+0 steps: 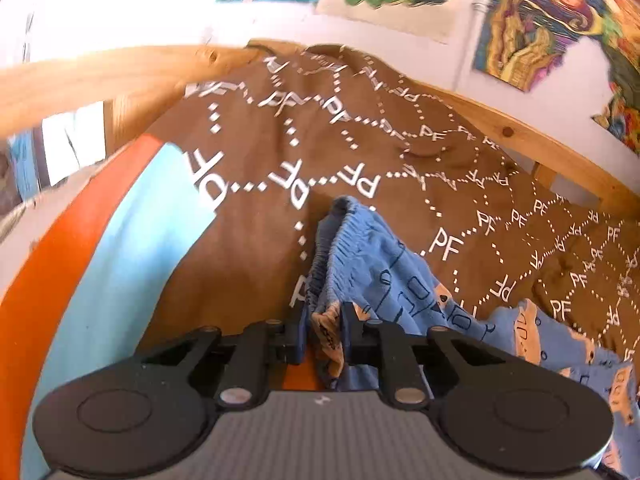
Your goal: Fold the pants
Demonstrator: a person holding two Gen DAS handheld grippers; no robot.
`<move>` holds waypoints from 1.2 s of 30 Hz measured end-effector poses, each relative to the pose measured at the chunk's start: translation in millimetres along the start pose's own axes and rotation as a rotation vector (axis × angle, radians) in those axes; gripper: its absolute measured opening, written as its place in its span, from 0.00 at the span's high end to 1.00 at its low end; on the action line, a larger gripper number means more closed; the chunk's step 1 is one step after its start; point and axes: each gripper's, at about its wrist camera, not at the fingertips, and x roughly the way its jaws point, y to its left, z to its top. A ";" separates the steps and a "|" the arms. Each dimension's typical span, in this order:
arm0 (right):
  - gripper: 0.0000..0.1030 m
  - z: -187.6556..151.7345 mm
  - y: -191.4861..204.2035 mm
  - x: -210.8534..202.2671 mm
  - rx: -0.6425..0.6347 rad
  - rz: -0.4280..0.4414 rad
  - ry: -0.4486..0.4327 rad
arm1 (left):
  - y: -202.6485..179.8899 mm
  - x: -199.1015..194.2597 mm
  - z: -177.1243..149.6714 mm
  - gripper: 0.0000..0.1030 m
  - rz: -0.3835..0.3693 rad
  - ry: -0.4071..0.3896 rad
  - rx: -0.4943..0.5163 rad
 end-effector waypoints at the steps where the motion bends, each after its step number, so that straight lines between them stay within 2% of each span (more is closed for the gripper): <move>1: 0.07 -5.0 2.8 5.7 -0.002 -0.002 0.001 | -0.7 -1.6 -0.6 0.83 -0.002 -0.007 0.001; 5: 0.07 -11.3 15.3 21.5 -0.048 0.019 -0.027 | 4.1 -10.7 0.0 0.83 -0.034 -0.026 -0.053; 8: 0.07 -7.6 18.1 35.0 -0.061 0.025 -0.010 | 7.2 -22.9 -1.9 0.84 -0.041 -0.054 -0.081; 12: 0.07 5.4 5.4 29.7 -0.037 0.028 -0.081 | 1.5 -34.6 -9.0 0.84 -0.003 -0.083 -0.025; 17: 0.07 43.2 -11.7 50.8 -0.017 0.073 -0.129 | 1.7 -36.1 -11.1 0.84 0.009 -0.076 -0.012; 23: 0.07 78.2 -6.2 101.9 0.052 0.230 -0.087 | 12.5 -28.5 -15.7 0.84 0.015 -0.051 -0.060; 25: 0.07 84.2 -0.2 119.4 0.053 0.218 -0.059 | 14.3 -25.5 -20.1 0.84 0.037 -0.043 -0.044; 29: 0.03 90.0 7.6 149.3 0.053 0.161 -0.004 | 16.0 -27.5 -20.0 0.84 0.031 -0.046 -0.067; 32: 0.05 90.2 -2.8 132.9 0.127 0.161 -0.039 | 14.0 -29.7 -19.6 0.84 0.034 -0.051 -0.057; 36: 0.03 75.5 -19.0 87.4 0.139 0.124 -0.089 | 12.2 -29.1 -17.6 0.84 0.034 -0.053 -0.065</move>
